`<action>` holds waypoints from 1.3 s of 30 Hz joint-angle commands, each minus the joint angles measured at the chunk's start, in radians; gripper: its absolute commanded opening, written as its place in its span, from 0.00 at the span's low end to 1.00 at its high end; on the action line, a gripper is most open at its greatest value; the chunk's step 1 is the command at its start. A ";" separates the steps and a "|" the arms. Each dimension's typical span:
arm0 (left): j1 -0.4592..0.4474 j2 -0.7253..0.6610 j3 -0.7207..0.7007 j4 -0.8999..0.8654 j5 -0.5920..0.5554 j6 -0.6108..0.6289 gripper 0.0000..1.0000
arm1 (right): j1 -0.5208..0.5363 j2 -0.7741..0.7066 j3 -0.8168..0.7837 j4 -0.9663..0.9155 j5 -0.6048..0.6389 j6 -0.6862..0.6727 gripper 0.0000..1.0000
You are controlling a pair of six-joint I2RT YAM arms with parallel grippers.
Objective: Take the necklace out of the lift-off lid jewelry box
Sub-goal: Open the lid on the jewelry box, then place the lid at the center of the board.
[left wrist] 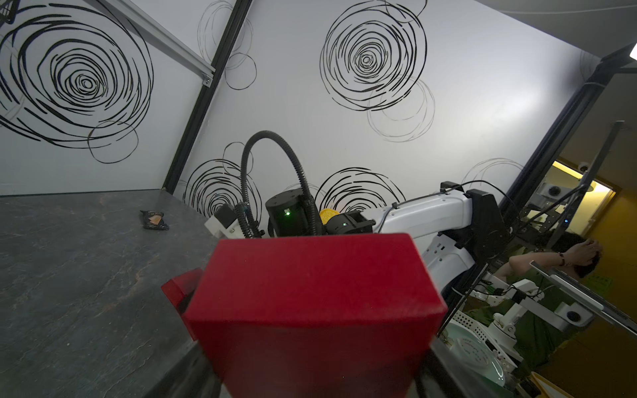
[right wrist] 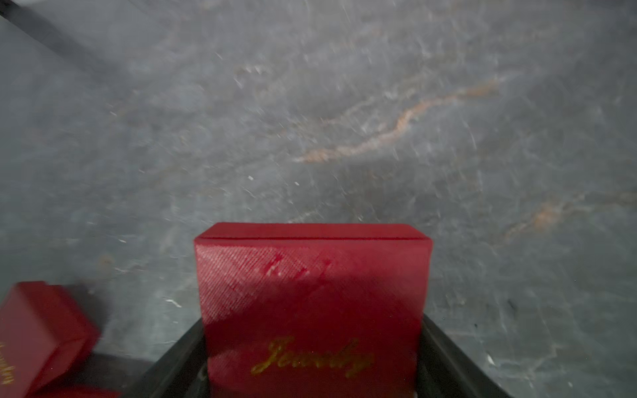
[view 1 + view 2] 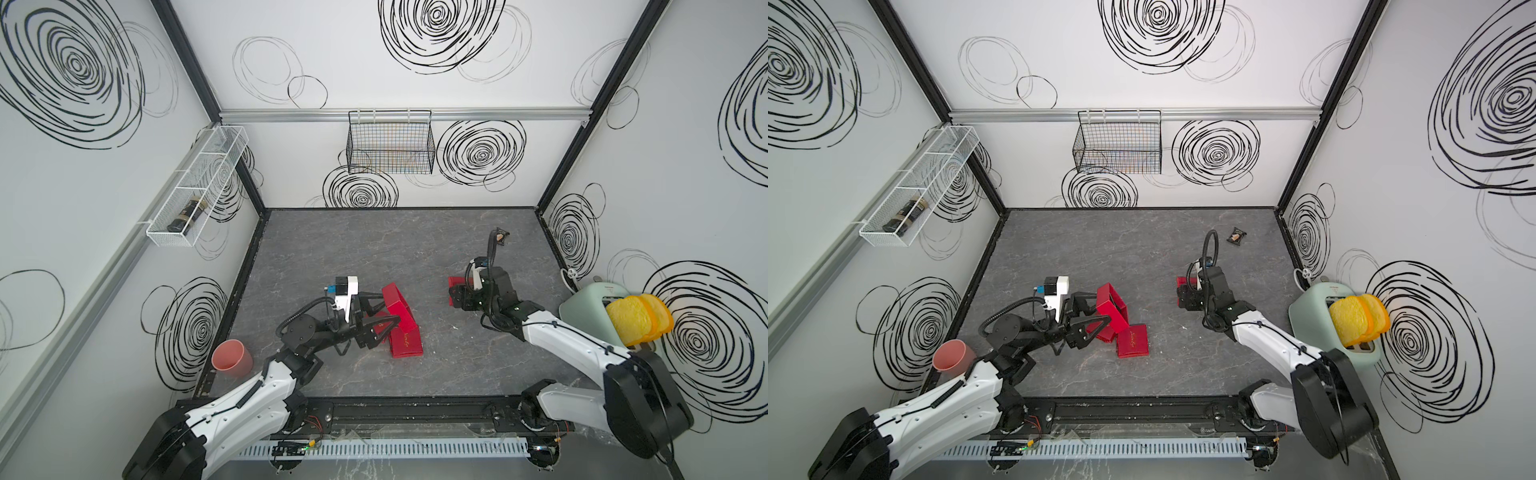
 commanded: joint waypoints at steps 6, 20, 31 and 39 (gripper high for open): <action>-0.002 -0.012 0.003 -0.007 -0.007 0.032 0.64 | -0.010 0.163 0.087 -0.071 0.056 0.017 0.80; 0.000 0.033 0.014 0.009 0.007 0.037 0.64 | 0.002 0.041 0.147 -0.164 -0.077 -0.082 0.99; 0.003 0.109 0.025 0.220 0.188 -0.065 0.66 | 0.034 -0.402 -0.037 0.243 -0.835 -0.124 0.99; -0.005 0.220 0.006 0.600 0.319 -0.259 0.62 | 0.132 -0.440 0.011 0.187 -0.891 -0.120 0.81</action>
